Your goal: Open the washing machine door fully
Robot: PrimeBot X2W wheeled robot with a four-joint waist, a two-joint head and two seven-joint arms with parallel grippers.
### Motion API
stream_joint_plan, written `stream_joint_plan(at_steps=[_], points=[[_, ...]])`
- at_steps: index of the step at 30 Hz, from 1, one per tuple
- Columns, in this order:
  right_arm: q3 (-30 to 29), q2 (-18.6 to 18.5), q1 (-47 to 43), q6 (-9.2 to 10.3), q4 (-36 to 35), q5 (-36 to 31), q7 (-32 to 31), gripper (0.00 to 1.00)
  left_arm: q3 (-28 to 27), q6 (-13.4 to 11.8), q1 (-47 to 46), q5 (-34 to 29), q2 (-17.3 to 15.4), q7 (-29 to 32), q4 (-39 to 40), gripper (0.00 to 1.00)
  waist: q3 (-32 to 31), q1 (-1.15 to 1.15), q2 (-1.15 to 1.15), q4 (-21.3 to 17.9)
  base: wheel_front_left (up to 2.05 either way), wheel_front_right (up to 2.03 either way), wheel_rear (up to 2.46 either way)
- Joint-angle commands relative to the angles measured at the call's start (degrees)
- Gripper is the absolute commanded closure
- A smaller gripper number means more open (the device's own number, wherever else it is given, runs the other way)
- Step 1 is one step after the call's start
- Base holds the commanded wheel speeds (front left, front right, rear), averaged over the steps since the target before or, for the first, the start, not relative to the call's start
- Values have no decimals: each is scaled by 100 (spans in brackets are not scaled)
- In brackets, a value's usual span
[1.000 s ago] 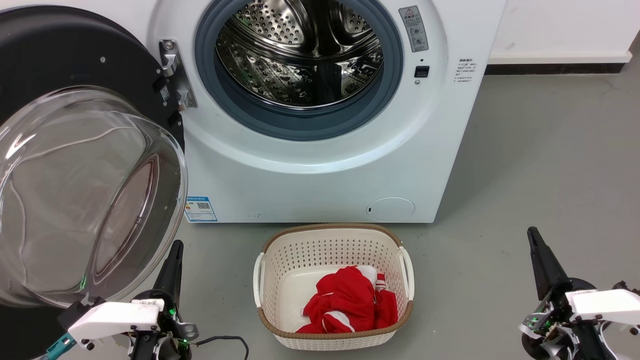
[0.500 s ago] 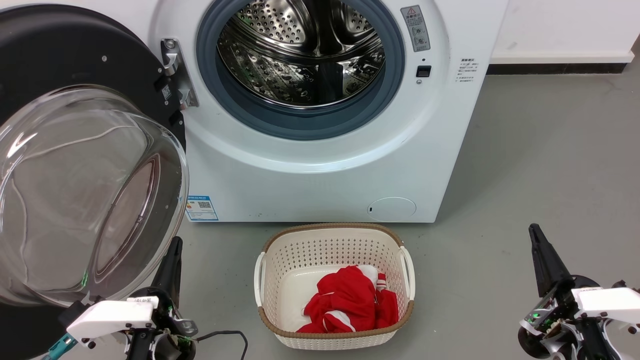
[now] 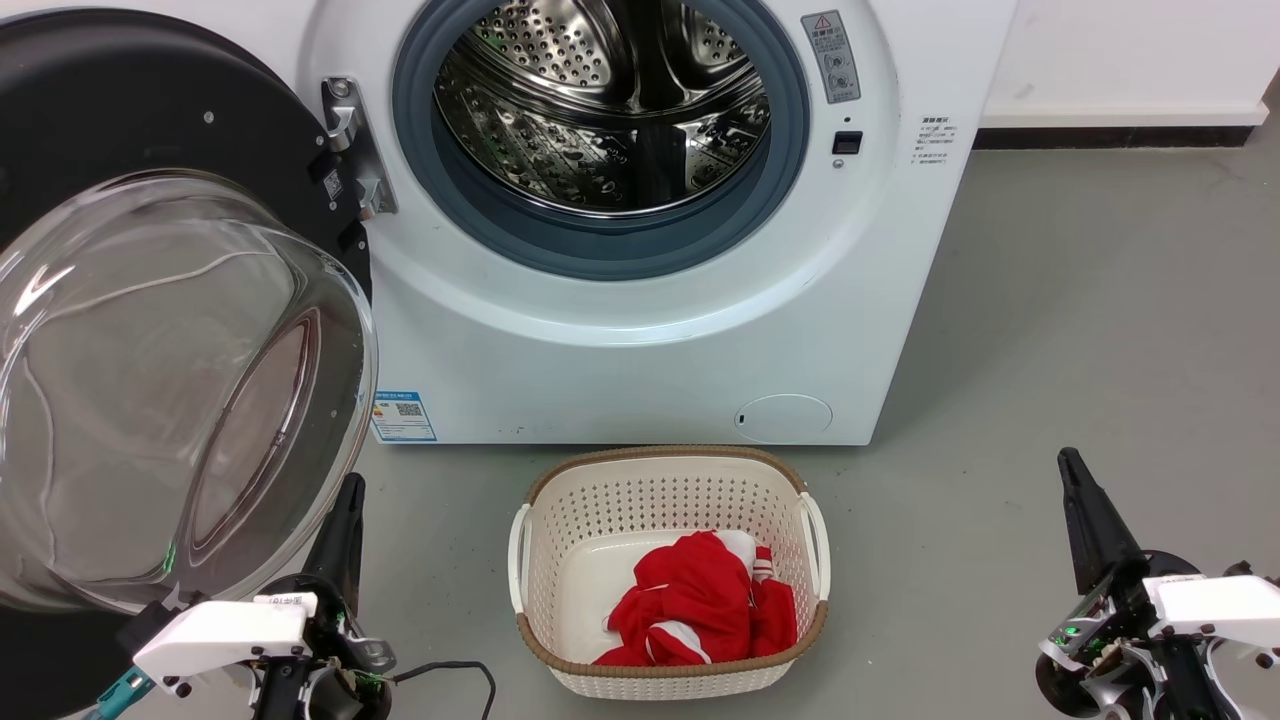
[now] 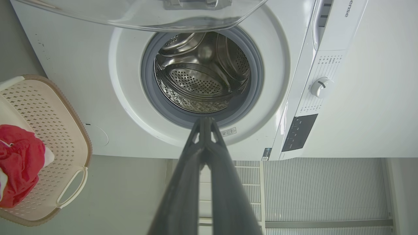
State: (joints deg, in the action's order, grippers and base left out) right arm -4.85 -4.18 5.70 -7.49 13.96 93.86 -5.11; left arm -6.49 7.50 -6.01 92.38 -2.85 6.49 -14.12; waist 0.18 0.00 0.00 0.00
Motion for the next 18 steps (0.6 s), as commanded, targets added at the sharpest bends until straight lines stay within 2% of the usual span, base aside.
stream_joint_plan(at_steps=[1,18], points=[[-12,18,74,0,9,-19,-29,100,-19,10,-48,7,-5,29,-3,100,0,0,0,0,0,0,0],[-47,38,78,0,10,-55,-50,100,-18,10,-48,7,-5,29,-2,100,0,0,0,0,0,0,0]])
